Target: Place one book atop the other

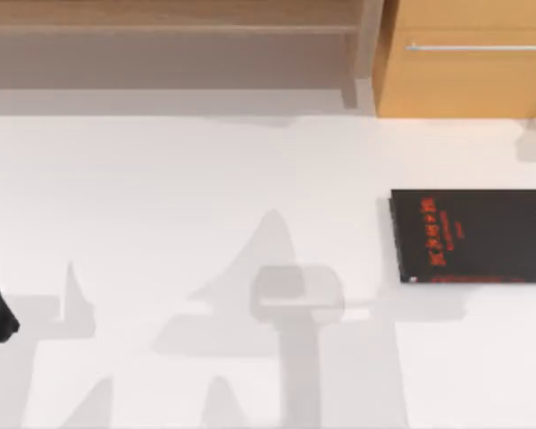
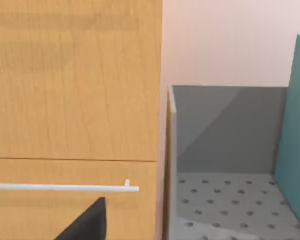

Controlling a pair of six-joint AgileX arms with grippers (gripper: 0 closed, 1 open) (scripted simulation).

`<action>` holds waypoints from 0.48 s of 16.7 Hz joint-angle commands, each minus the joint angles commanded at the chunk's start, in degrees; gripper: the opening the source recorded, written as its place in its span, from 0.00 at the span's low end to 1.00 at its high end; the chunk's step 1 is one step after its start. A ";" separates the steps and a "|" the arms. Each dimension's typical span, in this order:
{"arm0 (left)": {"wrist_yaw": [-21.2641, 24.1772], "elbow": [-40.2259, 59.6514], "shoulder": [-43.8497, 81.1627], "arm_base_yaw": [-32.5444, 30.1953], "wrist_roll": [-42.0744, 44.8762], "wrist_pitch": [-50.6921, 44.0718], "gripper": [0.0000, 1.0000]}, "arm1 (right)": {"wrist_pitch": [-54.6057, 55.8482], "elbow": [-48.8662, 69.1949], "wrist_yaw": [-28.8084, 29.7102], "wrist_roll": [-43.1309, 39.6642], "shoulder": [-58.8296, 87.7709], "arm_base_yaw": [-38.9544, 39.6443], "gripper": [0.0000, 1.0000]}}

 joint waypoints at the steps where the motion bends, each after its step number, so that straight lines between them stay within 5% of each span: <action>1: 0.00 0.00 0.00 0.00 0.00 0.00 1.00 | 1.57 4.05 -1.19 -0.01 6.00 -1.28 1.00; 8: 0.00 0.00 0.00 0.00 0.00 0.00 1.00 | 10.67 27.42 -8.09 -0.13 39.27 -8.72 1.00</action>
